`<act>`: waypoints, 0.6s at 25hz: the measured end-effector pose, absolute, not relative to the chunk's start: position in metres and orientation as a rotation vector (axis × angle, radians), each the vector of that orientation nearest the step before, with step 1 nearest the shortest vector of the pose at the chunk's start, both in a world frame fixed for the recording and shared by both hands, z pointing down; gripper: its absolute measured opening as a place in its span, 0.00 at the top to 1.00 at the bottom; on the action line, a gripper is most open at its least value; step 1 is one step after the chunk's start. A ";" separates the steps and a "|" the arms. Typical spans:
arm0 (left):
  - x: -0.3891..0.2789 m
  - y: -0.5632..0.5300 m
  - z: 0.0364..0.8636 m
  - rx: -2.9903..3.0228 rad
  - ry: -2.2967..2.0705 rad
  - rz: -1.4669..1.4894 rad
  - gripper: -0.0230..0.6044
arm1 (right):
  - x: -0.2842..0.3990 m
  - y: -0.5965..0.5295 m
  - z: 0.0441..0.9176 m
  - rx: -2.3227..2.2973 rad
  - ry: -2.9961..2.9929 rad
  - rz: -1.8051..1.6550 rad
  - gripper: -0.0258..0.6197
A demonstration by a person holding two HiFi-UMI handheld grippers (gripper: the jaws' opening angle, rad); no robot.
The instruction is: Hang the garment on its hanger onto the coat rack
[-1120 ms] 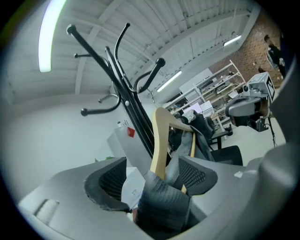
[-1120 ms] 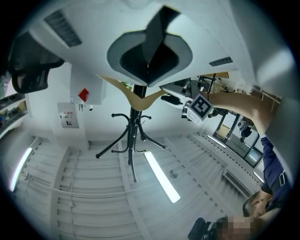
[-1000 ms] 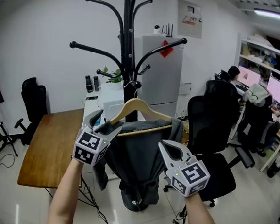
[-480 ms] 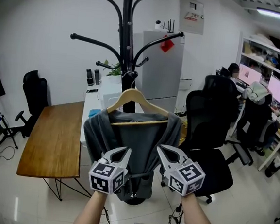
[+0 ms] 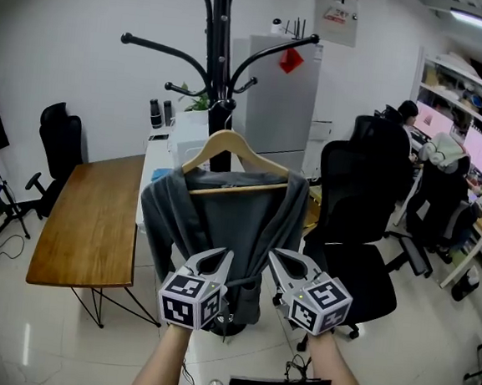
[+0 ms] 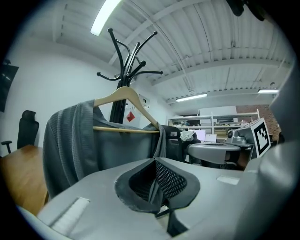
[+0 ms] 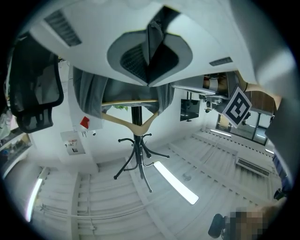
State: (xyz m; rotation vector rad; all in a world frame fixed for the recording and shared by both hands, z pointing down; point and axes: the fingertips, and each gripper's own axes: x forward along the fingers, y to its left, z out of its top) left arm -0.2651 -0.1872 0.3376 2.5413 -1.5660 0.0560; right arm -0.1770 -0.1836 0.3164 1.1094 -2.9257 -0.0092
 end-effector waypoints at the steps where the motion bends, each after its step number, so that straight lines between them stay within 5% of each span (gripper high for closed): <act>1: -0.264 -0.187 0.337 2.544 -1.564 0.060 0.95 | -0.176 -0.183 0.315 1.114 -2.926 -0.013 0.96; 15: -0.259 -0.180 0.341 2.567 -1.560 0.105 0.95 | -0.184 -0.176 0.318 1.092 -2.917 -0.028 0.96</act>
